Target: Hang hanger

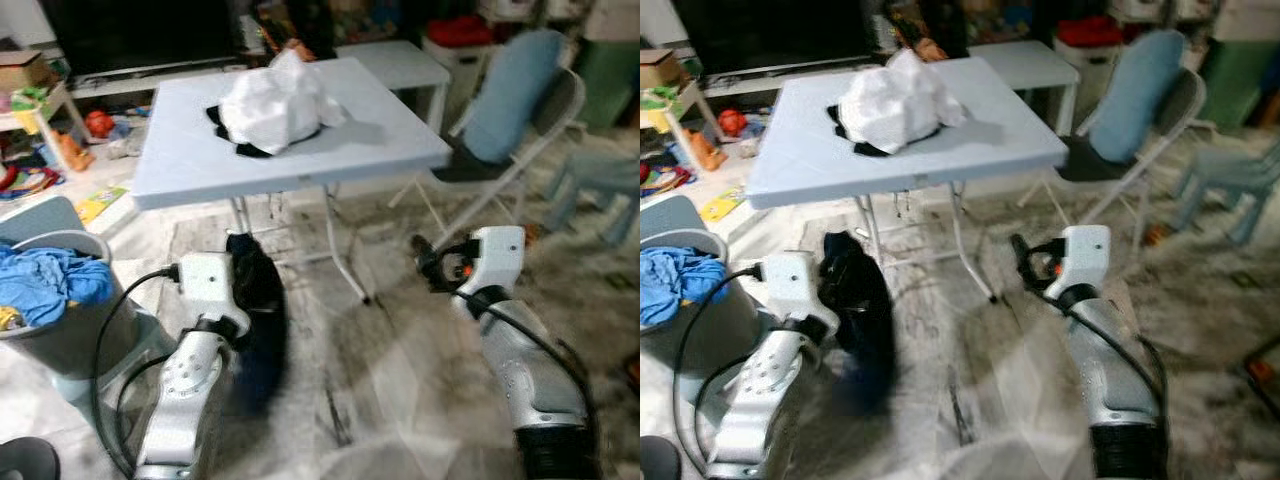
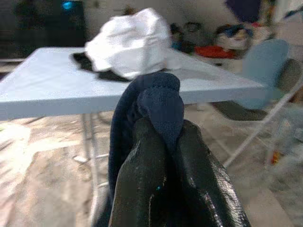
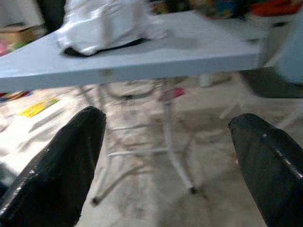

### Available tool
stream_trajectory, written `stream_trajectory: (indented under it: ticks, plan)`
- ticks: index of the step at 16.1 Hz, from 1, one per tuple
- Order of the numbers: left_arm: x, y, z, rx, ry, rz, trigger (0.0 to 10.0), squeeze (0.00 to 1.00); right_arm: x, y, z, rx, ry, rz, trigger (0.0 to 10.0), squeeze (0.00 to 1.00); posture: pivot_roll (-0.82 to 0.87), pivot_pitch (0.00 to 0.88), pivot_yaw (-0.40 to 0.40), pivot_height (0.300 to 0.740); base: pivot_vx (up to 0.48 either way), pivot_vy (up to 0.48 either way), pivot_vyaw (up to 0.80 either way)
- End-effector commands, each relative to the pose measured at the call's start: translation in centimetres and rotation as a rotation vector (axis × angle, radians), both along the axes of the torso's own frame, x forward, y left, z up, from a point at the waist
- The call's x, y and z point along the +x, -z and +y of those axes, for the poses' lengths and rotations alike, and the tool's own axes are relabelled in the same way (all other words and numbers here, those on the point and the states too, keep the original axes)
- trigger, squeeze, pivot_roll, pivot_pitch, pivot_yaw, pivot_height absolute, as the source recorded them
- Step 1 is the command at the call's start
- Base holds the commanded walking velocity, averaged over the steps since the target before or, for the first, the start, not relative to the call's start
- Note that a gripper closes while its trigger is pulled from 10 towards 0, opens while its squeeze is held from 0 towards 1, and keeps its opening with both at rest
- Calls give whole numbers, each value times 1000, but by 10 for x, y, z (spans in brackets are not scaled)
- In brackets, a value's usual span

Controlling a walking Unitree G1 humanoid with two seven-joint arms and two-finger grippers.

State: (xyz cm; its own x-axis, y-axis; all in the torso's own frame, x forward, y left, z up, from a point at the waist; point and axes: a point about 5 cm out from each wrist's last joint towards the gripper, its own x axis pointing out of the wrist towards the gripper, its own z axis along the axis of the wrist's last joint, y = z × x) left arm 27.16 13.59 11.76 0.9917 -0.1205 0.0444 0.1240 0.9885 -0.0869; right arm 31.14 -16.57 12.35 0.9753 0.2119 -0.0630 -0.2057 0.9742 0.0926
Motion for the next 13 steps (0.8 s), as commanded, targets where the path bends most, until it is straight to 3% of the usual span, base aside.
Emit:
stream_trajectory:
  ticks: [1, 4, 13]
  plan:
    - [1, -8, 1, -10, -11, -27, 10000, 0, 2, -5, -1, -8, -6, -15, 10000, 0, -91, 0, 41, 740, 285, 285, -513]
    - [1, -8, 2, -15, -9, -25, 10000, 0, 3, -5, 0, -8, -9, -15, 10000, 0, -88, 0, 39, 740, 270, 327, -513]
    - [3, -4, -1, -45, -3, 24, 10000, 0, 4, -5, 0, -12, -9, -11, 10000, 0, -89, 0, 39, 740, 0, 468, -704]
